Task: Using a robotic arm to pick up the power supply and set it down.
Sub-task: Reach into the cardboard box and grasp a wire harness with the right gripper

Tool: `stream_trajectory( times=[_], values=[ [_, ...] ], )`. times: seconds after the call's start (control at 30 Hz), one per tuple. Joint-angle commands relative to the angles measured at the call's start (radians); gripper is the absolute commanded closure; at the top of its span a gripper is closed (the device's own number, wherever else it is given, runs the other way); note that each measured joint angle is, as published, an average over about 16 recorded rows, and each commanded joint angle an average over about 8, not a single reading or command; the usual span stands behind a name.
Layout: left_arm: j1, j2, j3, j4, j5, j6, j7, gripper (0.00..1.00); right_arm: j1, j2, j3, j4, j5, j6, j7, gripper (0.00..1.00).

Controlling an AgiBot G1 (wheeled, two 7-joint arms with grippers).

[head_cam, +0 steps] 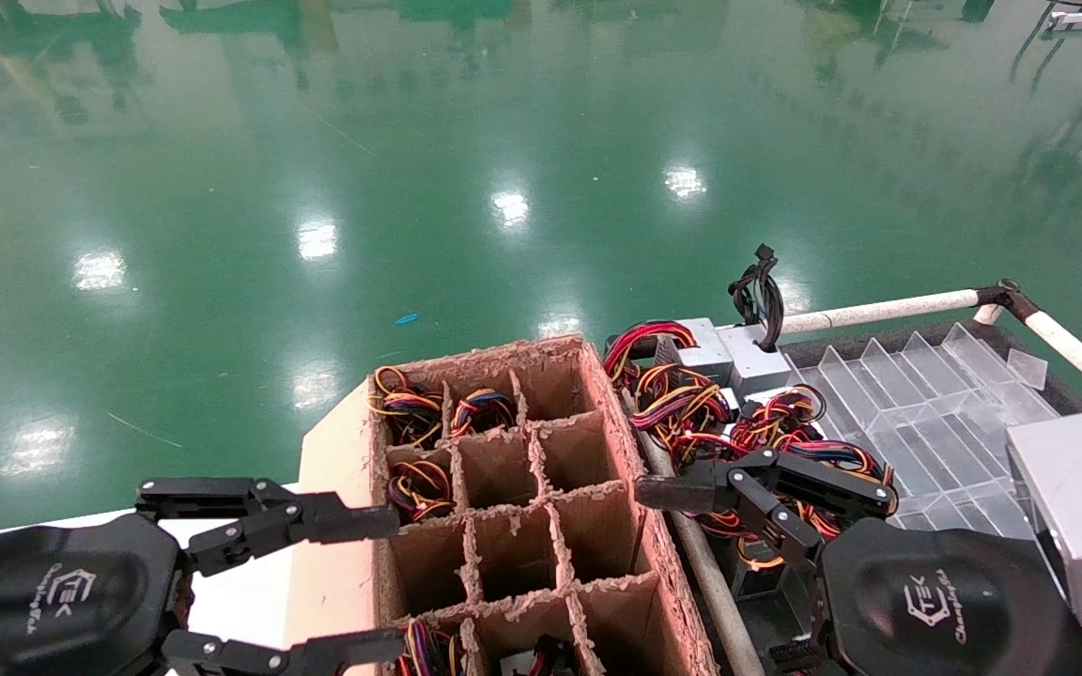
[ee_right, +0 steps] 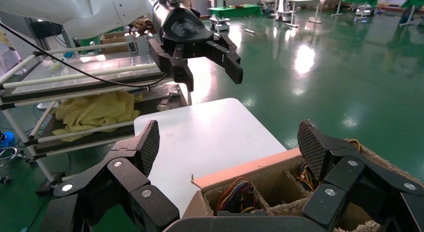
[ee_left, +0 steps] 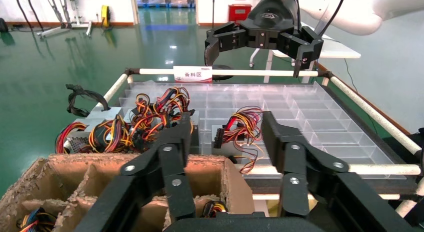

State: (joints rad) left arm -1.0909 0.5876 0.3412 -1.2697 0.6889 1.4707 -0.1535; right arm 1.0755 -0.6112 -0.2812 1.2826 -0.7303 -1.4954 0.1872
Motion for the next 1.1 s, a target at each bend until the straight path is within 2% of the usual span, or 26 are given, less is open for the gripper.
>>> stream_trajectory(
  times=[0.03,0.63,0.67,0.9,0.93,1.1],
  values=[
    [0.0,0.0,0.0,0.0,0.0,0.0,0.0,1.0,0.0,0.0,0.0,0.0,0.0,0.0,0.0,0.0],
    [0.0,0.0,0.0,0.0,0.0,0.0,0.0,0.99,0.0,0.0,0.001,-0.003,-0.002,0.003,-0.001,0.0],
    [0.0,0.0,0.0,0.0,0.0,0.0,0.0,0.94,0.001,0.0,0.001,-0.007,-0.005,0.005,-0.004,0.0],
    [0.0,0.0,0.0,0.0,0.0,0.0,0.0,0.07,0.029,-0.039,-0.008,-0.098,-0.074,0.043,-0.079,0.0],
    [0.0,0.0,0.0,0.0,0.0,0.0,0.0,0.0,0.039,-0.051,-0.012,-0.121,-0.087,0.047,-0.096,0.0],
    [0.0,0.0,0.0,0.0,0.0,0.0,0.0,0.0,0.122,-0.128,-0.043,-0.261,-0.166,0.048,-0.189,0.0]
  ],
)
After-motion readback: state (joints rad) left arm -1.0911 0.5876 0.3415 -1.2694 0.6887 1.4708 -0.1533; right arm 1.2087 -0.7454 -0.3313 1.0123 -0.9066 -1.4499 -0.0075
